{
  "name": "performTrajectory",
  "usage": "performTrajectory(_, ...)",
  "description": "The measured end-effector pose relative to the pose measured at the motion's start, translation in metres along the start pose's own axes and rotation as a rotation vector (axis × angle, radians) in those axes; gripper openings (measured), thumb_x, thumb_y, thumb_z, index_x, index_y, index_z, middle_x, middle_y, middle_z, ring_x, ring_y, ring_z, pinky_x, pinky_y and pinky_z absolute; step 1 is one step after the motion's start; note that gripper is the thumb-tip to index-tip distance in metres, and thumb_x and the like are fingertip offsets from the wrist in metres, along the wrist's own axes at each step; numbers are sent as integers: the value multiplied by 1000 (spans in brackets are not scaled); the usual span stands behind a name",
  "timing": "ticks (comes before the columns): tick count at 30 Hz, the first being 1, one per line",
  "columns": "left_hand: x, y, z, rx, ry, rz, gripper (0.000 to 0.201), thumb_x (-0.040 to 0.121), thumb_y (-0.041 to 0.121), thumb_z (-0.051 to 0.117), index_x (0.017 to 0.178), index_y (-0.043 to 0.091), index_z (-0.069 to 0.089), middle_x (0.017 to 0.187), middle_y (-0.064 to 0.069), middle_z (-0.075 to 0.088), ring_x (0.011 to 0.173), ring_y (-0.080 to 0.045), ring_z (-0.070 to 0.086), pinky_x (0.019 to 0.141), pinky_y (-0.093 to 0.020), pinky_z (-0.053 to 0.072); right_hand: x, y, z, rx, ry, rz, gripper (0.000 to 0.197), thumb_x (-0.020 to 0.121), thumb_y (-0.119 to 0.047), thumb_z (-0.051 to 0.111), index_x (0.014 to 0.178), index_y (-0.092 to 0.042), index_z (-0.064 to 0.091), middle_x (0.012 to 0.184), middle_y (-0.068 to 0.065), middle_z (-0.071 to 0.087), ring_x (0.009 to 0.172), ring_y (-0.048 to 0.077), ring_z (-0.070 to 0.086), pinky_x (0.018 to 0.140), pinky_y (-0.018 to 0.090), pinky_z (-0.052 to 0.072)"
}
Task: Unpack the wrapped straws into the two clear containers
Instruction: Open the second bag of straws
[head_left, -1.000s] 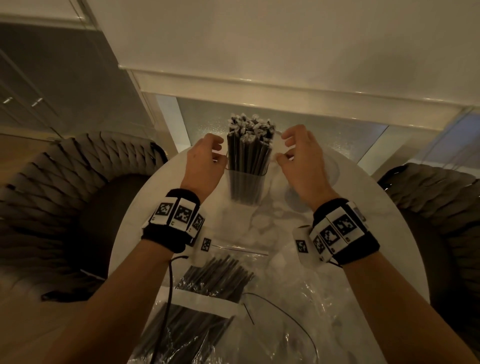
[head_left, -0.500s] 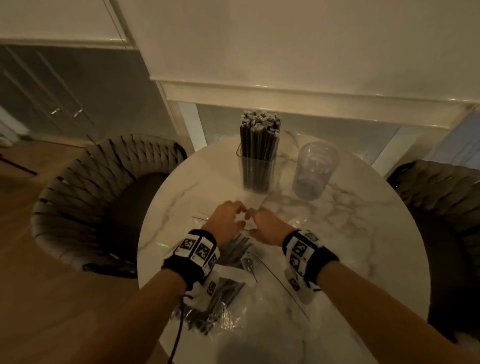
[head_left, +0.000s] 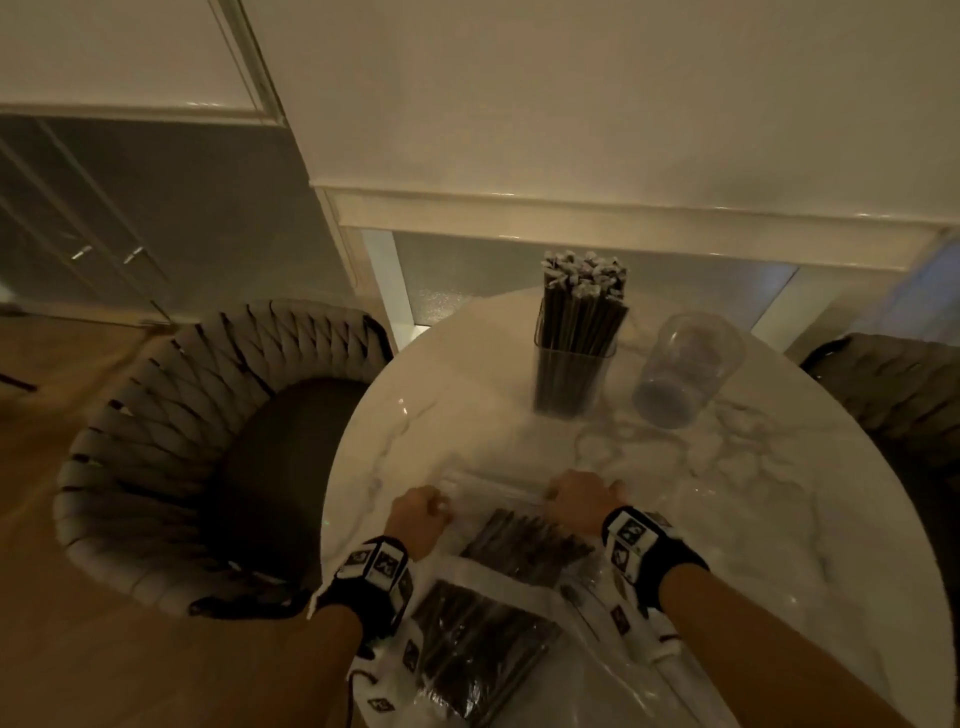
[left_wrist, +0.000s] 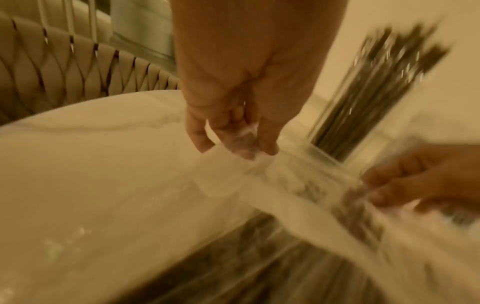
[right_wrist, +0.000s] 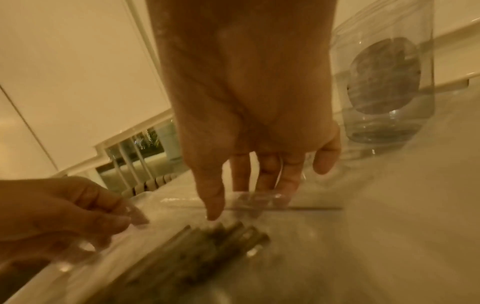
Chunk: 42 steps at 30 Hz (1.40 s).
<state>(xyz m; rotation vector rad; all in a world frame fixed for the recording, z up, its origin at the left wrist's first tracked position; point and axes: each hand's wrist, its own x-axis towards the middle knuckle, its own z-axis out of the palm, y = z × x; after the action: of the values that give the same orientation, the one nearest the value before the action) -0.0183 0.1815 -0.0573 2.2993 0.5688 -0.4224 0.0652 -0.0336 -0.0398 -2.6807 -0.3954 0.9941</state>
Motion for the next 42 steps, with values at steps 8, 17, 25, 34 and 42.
performTrajectory(8,-1,48,-96,-321,102,457,21,87,5,60,88,25,62,94,6,63,82,-2,57,80,-22,47,-50,-77,-58,341,321,-314,32,83,-16,66,116,-15,64,82,-8,58,67,-2,51,64,7,39)
performTrajectory(17,-54,87,-149,-666,0,461,25,86,31,61,94,8,64,87,-6,71,79,-14,71,65,-24,58,-95,-160,-68,447,717,-596,14,83,-9,68,95,-15,65,66,-20,46,60,-5,52,60,2,39)
performTrajectory(25,-56,73,-151,-755,-62,471,15,91,1,55,94,3,70,74,-2,74,75,-14,71,78,-31,60,-92,-165,-47,507,741,-492,30,91,-26,58,120,-22,60,78,-9,58,72,5,57,68,19,48)
performTrajectory(34,-58,72,-159,-715,-90,497,13,88,3,59,98,-4,65,83,-16,73,74,-23,72,69,-30,61,-94,-169,-51,1052,723,-379,11,82,-18,70,91,-22,65,79,-2,71,72,11,69,69,29,59)
performTrajectory(42,-60,82,-151,-653,111,497,27,84,33,66,92,7,64,83,-11,71,70,-18,72,63,-33,60,-103,-171,-55,1121,681,-427,6,85,-13,66,82,-9,68,74,11,70,68,23,68,68,34,60)
